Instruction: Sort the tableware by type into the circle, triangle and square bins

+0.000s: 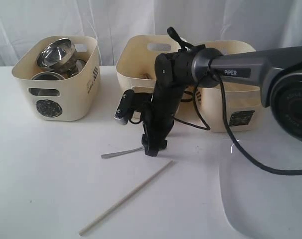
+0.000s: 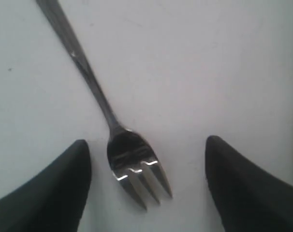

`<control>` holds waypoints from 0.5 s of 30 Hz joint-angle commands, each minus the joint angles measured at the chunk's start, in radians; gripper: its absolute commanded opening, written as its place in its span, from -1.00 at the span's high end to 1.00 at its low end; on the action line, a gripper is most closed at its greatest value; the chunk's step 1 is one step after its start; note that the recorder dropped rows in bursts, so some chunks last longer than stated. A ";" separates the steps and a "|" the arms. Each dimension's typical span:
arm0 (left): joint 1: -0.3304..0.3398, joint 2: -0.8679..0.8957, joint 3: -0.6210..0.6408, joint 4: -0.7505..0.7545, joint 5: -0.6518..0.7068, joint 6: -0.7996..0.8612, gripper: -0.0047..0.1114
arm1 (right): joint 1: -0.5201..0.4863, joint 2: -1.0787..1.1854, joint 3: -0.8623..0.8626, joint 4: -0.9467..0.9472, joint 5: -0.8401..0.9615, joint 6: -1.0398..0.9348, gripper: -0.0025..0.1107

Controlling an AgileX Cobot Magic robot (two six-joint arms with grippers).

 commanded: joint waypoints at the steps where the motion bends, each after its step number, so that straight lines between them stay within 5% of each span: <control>1: -0.005 -0.004 0.003 -0.011 -0.003 -0.001 0.92 | -0.002 0.018 -0.004 -0.004 0.012 -0.011 -0.16; 4: -0.005 -0.004 0.003 -0.011 -0.003 -0.001 0.92 | -0.002 0.016 -0.004 -0.001 0.022 -0.011 -0.06; 9: -0.005 -0.004 0.003 -0.011 -0.003 -0.001 0.92 | -0.002 0.016 -0.004 0.004 0.123 -0.011 0.65; 15: -0.005 -0.004 0.003 -0.011 -0.003 -0.001 0.92 | -0.002 0.014 -0.004 0.074 0.215 -0.011 0.96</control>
